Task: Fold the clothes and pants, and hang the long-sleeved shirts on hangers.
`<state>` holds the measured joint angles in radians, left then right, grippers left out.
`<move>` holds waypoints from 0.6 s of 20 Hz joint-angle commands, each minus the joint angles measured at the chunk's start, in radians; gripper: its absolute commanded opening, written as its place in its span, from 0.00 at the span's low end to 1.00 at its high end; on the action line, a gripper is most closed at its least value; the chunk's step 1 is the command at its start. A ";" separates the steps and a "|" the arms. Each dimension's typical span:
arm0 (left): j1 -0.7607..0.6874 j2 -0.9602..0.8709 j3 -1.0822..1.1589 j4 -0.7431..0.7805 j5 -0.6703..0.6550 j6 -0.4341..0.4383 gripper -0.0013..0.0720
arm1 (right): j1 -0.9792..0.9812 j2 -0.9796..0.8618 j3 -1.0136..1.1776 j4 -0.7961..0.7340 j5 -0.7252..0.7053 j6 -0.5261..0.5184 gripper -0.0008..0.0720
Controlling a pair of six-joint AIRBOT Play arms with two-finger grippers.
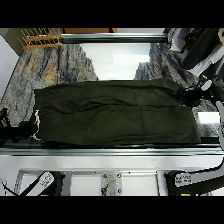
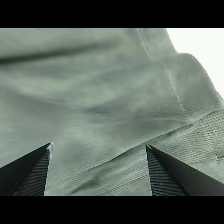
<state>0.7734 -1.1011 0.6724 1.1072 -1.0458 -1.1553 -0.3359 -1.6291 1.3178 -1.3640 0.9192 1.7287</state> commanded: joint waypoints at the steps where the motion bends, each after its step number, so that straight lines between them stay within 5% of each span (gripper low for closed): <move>1: 0.001 0.001 0.000 0.000 0.002 0.000 0.04 | -0.040 0.097 0.015 0.024 0.043 -0.042 0.88; 3: 0.001 0.001 0.000 0.000 0.001 0.000 0.04 | -0.100 0.192 0.008 0.008 0.161 -0.155 0.88; 6: 0.001 0.001 0.000 -0.001 0.000 0.000 0.04 | -0.271 0.364 -0.138 -0.048 0.307 -0.185 0.88; 12: 0.001 0.001 0.000 -0.004 -0.001 0.000 0.04 | -0.661 0.594 -0.663 0.128 0.215 -0.216 0.88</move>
<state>0.7734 -1.1011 0.6724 1.1042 -1.0454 -1.1549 -0.8356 -1.1252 0.8673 -1.3361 1.1736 1.5505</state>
